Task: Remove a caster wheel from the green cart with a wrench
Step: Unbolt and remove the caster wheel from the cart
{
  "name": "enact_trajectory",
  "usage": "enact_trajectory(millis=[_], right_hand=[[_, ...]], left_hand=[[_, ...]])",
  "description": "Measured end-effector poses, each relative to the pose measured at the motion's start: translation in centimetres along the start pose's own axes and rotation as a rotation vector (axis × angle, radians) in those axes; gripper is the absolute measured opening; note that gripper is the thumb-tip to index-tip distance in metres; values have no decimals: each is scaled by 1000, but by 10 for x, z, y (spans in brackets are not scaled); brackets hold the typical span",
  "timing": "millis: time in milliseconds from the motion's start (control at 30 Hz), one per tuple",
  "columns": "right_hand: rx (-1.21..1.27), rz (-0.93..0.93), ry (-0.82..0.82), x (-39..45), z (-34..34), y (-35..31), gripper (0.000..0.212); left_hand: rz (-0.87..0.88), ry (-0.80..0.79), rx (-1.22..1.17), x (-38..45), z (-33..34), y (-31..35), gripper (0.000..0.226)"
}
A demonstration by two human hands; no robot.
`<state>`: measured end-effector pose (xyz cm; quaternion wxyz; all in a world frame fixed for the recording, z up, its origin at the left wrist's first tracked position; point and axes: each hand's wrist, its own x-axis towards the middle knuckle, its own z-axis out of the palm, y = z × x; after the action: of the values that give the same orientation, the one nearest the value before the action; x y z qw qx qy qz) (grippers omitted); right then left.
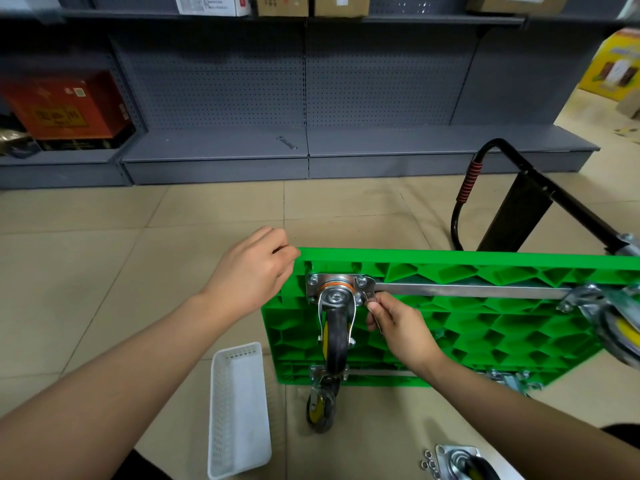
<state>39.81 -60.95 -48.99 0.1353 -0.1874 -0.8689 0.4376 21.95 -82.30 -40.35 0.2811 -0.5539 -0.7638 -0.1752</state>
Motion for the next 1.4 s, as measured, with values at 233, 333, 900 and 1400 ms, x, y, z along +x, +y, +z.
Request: enact_trajectory(millis=[233, 333, 900, 1400], right_hand=[[-37, 10, -17, 3, -4, 3, 29], [-69, 7, -32, 3, -7, 5, 30], [-3, -79, -43, -10, -23, -19, 28], [-1046, -220, -51, 15, -97, -53, 37]], left_hand=[[1, -4, -12, 0, 1, -1, 6], [0, -4, -5, 0, 2, -2, 7], [7, -12, 14, 0, 2, -2, 5], [-16, -29, 0, 1, 4, -2, 5]])
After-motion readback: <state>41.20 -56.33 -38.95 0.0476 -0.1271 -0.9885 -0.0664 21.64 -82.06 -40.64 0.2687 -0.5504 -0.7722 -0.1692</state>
